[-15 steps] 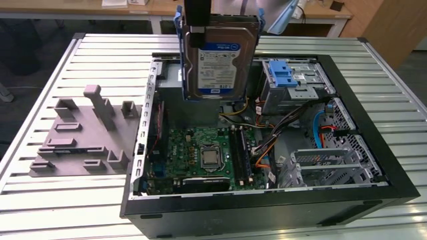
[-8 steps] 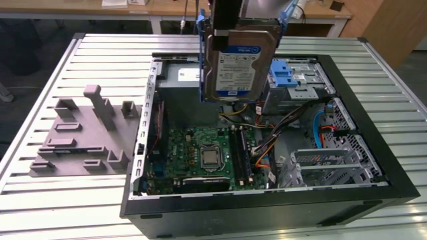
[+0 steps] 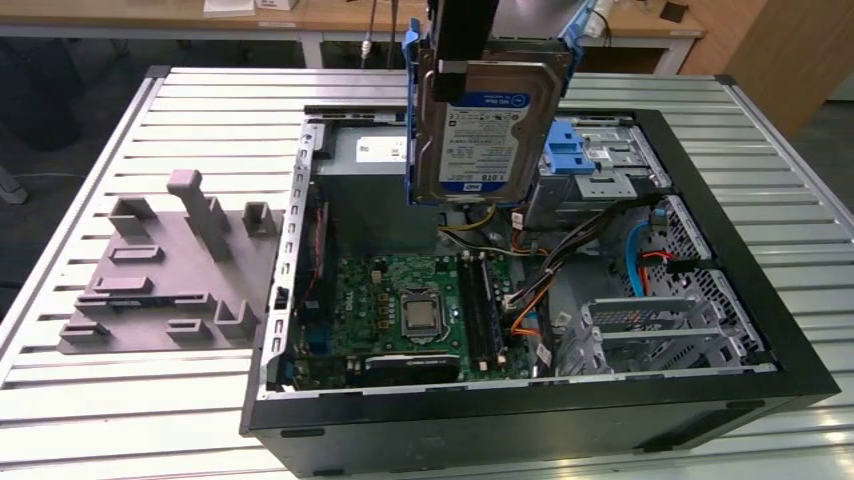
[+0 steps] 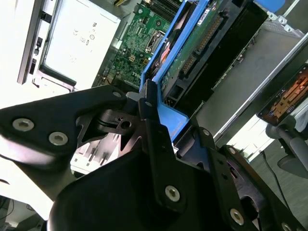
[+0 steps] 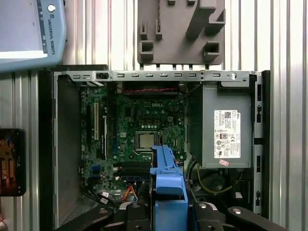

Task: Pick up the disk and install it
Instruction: 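Insert the disk into the insertion slot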

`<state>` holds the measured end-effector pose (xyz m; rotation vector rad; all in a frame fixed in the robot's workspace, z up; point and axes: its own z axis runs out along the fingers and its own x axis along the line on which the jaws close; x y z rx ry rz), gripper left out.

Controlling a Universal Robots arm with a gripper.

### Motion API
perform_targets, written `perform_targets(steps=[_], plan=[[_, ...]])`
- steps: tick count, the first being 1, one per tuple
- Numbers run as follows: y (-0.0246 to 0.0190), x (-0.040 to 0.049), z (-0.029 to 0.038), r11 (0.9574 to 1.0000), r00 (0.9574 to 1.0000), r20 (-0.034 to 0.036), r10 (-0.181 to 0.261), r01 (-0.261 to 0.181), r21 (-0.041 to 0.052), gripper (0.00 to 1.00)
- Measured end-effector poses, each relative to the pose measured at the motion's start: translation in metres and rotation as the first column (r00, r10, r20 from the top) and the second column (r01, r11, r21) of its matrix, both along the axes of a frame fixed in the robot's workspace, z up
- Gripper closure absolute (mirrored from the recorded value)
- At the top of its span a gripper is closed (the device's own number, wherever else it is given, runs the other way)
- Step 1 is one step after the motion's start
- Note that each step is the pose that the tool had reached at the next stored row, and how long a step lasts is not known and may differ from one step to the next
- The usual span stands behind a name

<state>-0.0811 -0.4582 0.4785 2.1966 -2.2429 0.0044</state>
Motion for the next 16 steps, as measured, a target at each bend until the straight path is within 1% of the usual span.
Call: perform_targets(steps=[7,9,16], plan=[[0.0,0.0001,0.0,1.0,1.0,0.0,0.0,0.0,0.0,0.64],[-0.0006,0.0002,0.0,1.0,1.0,-0.0001,0.0,0.0,-0.0002,0.64],[-0.0096,0.0001,-0.0003,1.0,1.0,0.0,0.0,0.0,0.0,0.64]])
